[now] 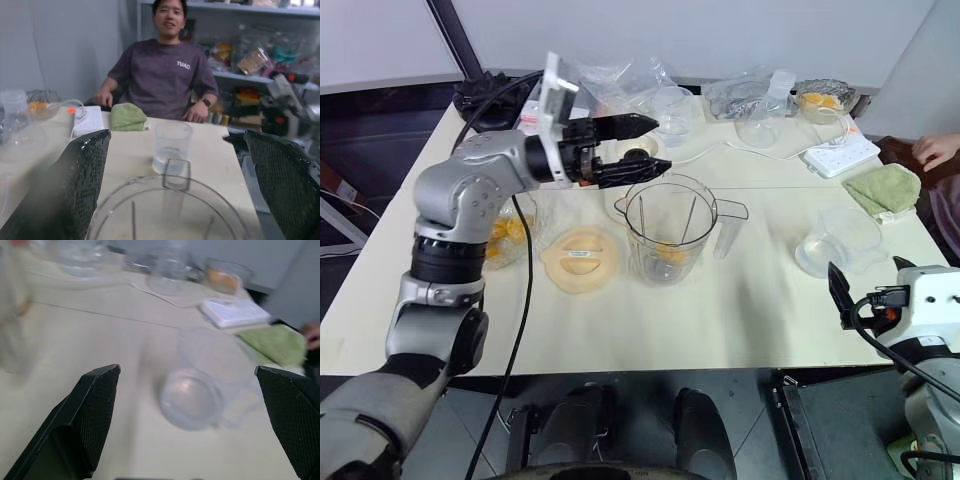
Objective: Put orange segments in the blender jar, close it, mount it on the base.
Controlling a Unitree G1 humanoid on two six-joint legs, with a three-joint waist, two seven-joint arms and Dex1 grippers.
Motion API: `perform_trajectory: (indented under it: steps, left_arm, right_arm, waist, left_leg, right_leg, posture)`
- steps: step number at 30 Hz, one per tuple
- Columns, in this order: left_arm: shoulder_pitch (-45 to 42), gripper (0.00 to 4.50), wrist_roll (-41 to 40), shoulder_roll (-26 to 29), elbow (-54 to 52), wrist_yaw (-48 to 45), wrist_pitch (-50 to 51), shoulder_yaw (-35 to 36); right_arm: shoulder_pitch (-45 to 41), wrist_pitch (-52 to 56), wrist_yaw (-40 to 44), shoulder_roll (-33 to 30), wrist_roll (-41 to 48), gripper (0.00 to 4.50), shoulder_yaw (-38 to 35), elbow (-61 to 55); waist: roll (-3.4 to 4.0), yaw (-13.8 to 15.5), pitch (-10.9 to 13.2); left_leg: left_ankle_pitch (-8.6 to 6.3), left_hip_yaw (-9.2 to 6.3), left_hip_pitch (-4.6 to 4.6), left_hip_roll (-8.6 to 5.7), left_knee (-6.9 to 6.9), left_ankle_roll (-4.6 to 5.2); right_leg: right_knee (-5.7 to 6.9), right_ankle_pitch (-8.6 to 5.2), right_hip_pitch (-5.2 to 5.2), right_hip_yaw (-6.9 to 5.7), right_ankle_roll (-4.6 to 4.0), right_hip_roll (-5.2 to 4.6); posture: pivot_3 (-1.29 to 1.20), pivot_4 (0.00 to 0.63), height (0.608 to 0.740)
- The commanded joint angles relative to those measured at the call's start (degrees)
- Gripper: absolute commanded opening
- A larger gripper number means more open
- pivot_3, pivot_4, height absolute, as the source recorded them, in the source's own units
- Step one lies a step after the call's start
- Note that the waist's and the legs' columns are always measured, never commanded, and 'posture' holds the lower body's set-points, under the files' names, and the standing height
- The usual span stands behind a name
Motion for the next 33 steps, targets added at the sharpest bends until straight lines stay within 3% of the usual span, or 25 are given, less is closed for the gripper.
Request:
perform_trajectory:
  steps: [1, 14, 24, 33]
  left_arm:
    - [2.1, 4.46, -2.7, 2.4, -7.7, 0.9, 2.0, 1.0]
    - [9.2, 4.46, -9.7, 9.2, -17.9, 7.1, 9.7, 3.7]
    - [11.3, 4.46, -11.5, 15.1, -19.5, 6.1, 9.7, 3.3]
    - [12.2, 4.46, -11.9, 15.3, -20.9, 7.0, 9.2, 3.0]
  right_arm:
    - [-4.1, -2.0, -2.3, -2.4, -4.7, 4.5, 0.3, 7.8]
    - [-18.9, -11.9, -0.4, -8.4, -11.4, 4.5, 5.7, 38.0]
    - [-25.7, -18.4, -0.4, -9.0, -12.9, 4.5, 7.8, 50.7]
    - [-31.0, -23.8, -0.3, -11.4, -14.7, 4.5, 10.5, 61.4]
  waist:
    - [0.03, -0.2, 0.0]
    - [0.29, -1.3, 0.0]
    - [0.29, -1.6, 0.0]
    - [0.33, -1.7, 0.0]
  left_leg:
    - [0.0, 0.02, 0.01, -0.01, 0.02, 0.0]
    - [0.05, -0.06, 0.18, -0.02, -0.05, -0.01]
    - [0.06, -0.04, 0.22, -0.01, -0.04, -0.02]
    - [0.06, -0.02, 0.26, -0.02, -0.04, -0.02]
  right_leg:
    - [0.01, 0.0, 0.0, 0.01, 0.0, -0.02]
    - [0.04, -0.01, 0.14, 0.04, 0.01, 0.07]
    - [0.06, -0.01, 0.16, 0.09, 0.01, 0.11]
    - [0.06, -0.01, 0.19, 0.15, 0.01, 0.11]
  posture:
    - [0.0, 0.15, 0.74]
    - [0.0, 0.15, 0.74]
    - [0.0, 0.15, 0.74]
    - [0.0, 0.15, 0.74]
